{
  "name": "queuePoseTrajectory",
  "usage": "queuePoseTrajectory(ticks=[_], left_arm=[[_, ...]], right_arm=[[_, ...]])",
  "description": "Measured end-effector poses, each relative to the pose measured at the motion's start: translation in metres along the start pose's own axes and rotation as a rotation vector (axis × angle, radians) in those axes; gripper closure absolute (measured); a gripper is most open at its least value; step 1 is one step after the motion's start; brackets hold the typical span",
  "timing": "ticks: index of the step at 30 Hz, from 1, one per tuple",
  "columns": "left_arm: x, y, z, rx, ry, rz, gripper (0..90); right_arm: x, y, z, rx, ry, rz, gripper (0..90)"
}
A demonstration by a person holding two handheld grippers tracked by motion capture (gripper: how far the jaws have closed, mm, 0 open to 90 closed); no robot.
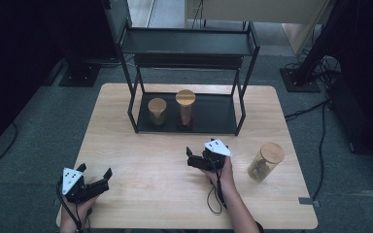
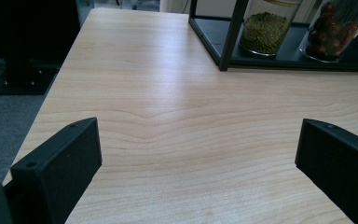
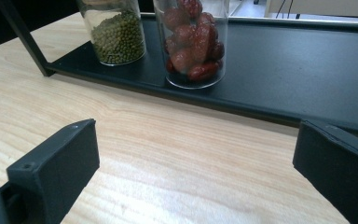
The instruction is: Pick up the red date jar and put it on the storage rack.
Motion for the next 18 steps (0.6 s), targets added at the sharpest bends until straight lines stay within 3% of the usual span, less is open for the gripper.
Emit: queuePoseTrajectory(ticks=[18], left_arm=[[-0.001, -0.001, -0.001, -0.011, -0.001, 0.008, 0.5]], right_arm=[[0.028, -0.012, 0.001, 0.021, -0.011, -0.002, 0.0]])
Point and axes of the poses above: each handheld gripper's, and its own axes: x roughly backward along the jaws, y roughly out of its top, z roughly to its left, the point moved 10 cm from there along -x, roughly forward along the jaws, and after that the axes turned 5 degrees about x, right-handed, at the moved point
